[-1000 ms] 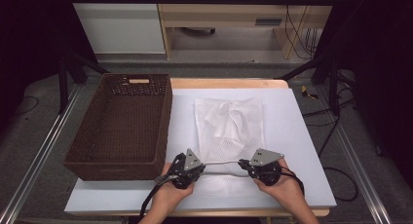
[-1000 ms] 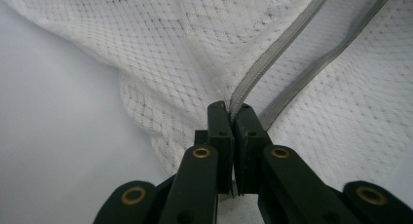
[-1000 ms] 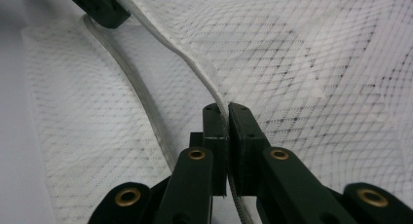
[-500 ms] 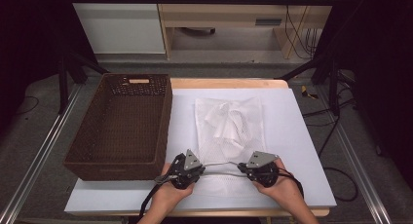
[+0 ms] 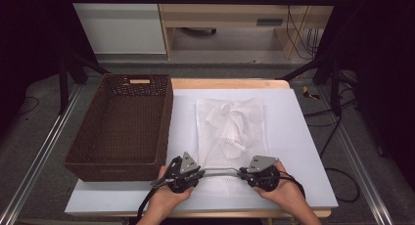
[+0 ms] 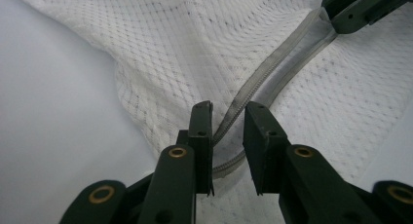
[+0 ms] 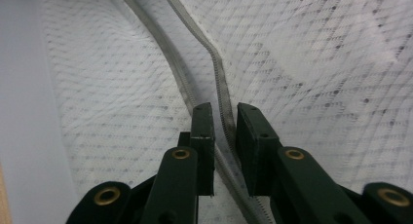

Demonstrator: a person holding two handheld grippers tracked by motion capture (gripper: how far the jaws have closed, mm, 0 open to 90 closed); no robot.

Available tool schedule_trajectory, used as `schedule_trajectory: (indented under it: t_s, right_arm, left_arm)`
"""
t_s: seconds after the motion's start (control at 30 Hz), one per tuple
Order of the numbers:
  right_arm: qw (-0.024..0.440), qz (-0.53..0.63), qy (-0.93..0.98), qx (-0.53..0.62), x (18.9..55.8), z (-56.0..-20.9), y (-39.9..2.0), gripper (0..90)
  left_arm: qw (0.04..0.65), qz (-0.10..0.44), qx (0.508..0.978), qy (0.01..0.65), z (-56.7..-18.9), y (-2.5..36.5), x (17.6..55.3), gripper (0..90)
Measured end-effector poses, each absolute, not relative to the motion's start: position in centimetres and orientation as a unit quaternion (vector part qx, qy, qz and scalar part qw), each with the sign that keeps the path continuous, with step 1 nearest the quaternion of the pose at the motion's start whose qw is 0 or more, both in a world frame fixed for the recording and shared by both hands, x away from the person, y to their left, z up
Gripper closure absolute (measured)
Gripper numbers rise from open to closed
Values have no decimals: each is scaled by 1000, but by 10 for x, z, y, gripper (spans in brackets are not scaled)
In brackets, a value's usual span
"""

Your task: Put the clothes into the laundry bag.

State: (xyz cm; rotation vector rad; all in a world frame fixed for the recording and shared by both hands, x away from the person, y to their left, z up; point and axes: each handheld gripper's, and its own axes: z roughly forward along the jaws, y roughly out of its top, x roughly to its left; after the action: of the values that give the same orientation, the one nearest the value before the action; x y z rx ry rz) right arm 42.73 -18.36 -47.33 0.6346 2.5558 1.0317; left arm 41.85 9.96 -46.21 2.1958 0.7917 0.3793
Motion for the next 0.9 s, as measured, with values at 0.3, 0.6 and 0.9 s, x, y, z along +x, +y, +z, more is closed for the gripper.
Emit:
schedule_trajectory:
  t_s: [0.3,0.6,0.9]
  right_arm:
    - [146,364,892,224,425,-474,-184,697]
    - [148,371,885,240,423,-473,-184,456]
    - [158,381,875,252,422,-466,-183,192]
  left_arm:
    - [391,143,853,314,-456,104,415,678]
    - [413,146,843,313,-451,102,413,550]
    - [427,158,833,315,-450,98,411,406]
